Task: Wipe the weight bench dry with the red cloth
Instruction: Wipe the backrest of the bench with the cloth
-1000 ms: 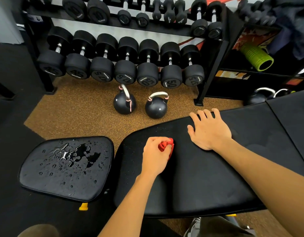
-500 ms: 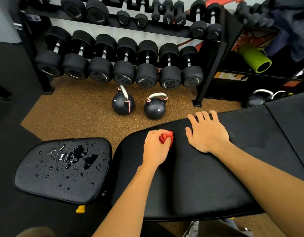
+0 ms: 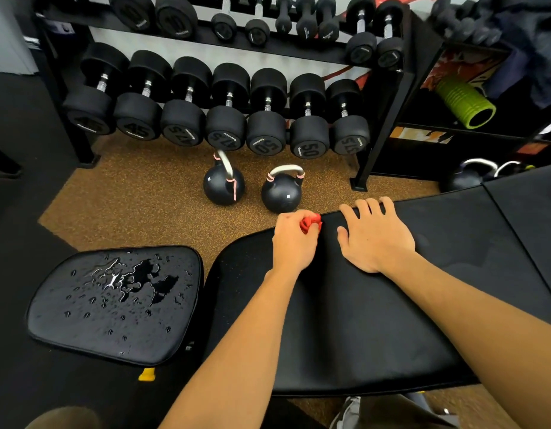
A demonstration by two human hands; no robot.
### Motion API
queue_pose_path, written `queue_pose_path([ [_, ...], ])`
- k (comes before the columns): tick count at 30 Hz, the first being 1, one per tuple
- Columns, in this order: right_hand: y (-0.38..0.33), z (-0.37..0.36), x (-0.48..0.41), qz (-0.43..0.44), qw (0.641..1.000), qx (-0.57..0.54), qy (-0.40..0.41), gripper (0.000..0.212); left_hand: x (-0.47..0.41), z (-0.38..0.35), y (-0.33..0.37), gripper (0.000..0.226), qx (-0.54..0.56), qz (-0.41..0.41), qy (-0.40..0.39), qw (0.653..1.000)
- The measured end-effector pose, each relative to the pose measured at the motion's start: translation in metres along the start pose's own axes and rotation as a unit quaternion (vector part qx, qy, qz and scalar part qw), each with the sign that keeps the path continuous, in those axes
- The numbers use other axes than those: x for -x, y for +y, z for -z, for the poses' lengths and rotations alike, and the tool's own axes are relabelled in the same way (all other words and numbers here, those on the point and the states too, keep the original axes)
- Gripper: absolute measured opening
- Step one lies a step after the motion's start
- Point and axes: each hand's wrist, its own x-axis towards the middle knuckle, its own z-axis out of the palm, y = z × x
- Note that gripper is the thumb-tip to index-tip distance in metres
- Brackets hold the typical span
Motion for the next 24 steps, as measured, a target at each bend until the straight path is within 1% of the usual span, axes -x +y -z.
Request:
queue_pose_path([
  [3, -0.001, 0.0, -0.001, 0.0, 1.0, -0.001, 0.001, 0.063, 0.023, 0.009, -0.014, 0.015, -0.007, -0.016, -0.018, 1.0],
  [7, -0.001, 0.0, -0.001, 0.0, 1.0, -0.003, 0.0, 0.063, 0.016, 0.017, -0.029, 0.013, -0.016, 0.008, -0.003, 1.0],
  [9, -0.001, 0.001, -0.001, -0.001, 1.0, -0.002, 0.001, 0.062, -0.002, 0.013, -0.023, 0.014, -0.02, 0.025, 0.021, 0.999],
  [11, -0.001, 0.001, 0.0, 0.0, 1.0, 0.0, -0.003, 0.062, -0.014, 0.005, -0.013, 0.012, -0.025, 0.033, 0.03, 0.999],
  [14, -0.001, 0.002, 0.001, -0.001, 1.0, 0.0, -0.008, 0.063, -0.012, -0.005, 0.002, 0.013, -0.031, -0.001, 0.008, 0.999],
  [18, 0.0, 0.002, 0.0, 0.002, 1.0, -0.008, -0.005, 0.063, 0.032, -0.002, 0.007, 0.017, -0.023, -0.026, -0.038, 0.999],
  [21, -0.001, 0.003, 0.0, 0.003, 1.0, -0.005, -0.003, 0.061, 0.086, 0.011, 0.005, 0.019, 0.007, -0.037, -0.055, 0.998],
  [24, -0.002, 0.005, 0.002, 0.0, 1.0, -0.01, 0.005, 0.061, 0.135, 0.026, -0.006, 0.017, 0.0, -0.055, -0.074, 0.996],
])
